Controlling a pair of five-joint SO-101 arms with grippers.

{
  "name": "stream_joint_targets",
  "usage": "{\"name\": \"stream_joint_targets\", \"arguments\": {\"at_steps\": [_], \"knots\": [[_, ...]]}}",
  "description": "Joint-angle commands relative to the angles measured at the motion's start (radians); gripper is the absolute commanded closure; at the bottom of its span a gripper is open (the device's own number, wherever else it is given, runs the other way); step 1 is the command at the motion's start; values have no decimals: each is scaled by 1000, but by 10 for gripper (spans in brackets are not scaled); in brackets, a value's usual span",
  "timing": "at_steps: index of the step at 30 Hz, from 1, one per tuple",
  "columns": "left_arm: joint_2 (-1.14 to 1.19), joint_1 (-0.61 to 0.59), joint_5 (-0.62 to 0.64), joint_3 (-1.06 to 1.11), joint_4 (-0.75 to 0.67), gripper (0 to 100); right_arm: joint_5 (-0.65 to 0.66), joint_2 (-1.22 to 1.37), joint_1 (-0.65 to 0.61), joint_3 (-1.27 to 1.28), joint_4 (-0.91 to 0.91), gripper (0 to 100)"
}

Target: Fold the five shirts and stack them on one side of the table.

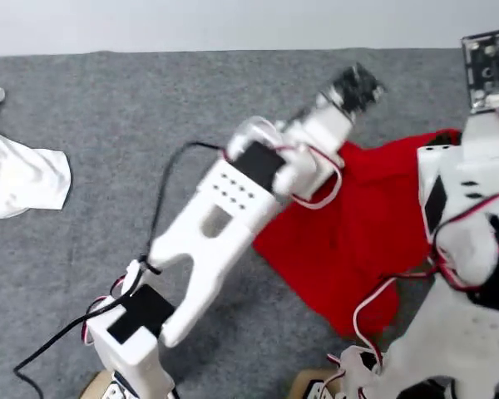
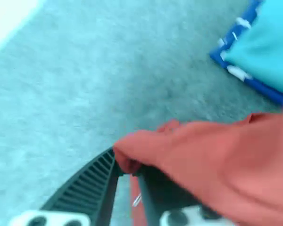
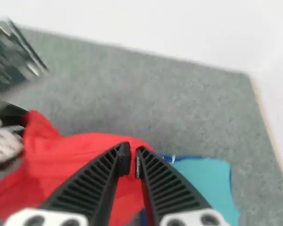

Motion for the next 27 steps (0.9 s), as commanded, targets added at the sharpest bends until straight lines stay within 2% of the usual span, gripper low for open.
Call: {"name": "stream_joint_targets", "arguments": {"at_steps": [1, 9, 14, 19, 27], "knots": [[-12, -34, 11, -303, 158, 998, 6, -47, -4, -5, -71, 989], [-11, -35, -6, -800, 365, 996, 3, -128, 4, -3, -159, 989], [-11, -38, -169, -987, 479, 997, 0, -173, 117, -2, -255, 989], [-29, -84, -215, -1141, 491, 997, -57, -237, 168, -2, -331, 989], [-167, -224, -239, -1145, 491, 997, -78, -334, 168, -2, -360, 989]]}}
